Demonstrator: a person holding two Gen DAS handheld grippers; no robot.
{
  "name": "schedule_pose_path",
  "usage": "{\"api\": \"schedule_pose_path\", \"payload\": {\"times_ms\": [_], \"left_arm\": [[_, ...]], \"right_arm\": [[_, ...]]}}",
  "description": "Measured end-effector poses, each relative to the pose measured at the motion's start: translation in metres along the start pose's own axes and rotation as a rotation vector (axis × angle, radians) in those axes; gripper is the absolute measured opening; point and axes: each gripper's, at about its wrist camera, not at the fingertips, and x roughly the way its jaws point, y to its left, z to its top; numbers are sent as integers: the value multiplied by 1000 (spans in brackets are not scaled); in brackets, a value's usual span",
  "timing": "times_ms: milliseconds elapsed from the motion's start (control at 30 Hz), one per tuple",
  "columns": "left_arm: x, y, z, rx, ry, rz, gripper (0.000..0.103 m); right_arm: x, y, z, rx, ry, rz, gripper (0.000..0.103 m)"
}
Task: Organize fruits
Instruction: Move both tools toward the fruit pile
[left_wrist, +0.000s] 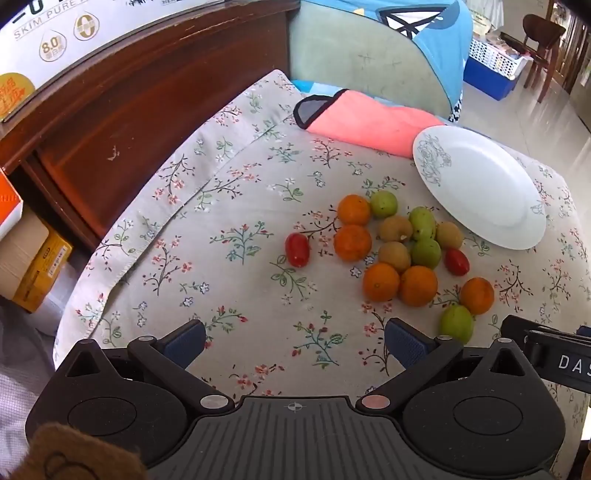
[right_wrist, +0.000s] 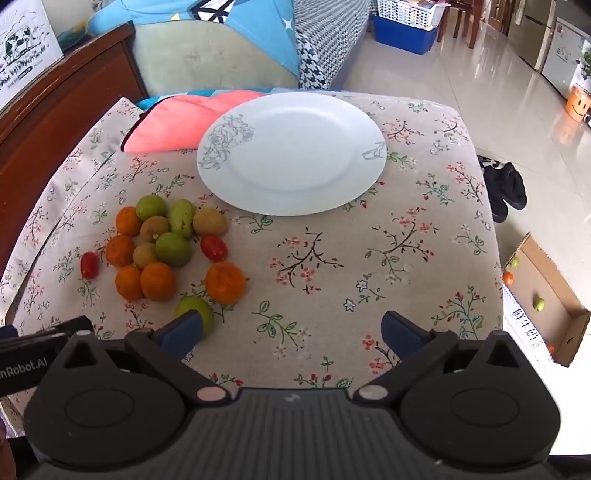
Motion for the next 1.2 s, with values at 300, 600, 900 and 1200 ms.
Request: {"api": "schedule_pose_path", "payload": {"times_ms": [300, 600, 900, 1200], "left_arm": [[2, -4, -1, 25, 7, 15, 103], [5, -8, -4, 55, 7, 32, 103], [6, -7, -5, 61, 3, 49, 103], [7, -8, -5, 67, -3, 59, 102]], "right_arm": [[0, 9, -1, -83, -7, -29, 102], [4, 13, -1, -103, -33, -48, 102], [3, 18, -6, -112, -55, -44, 102], [2, 21, -7, -116, -74, -33, 102]]}}
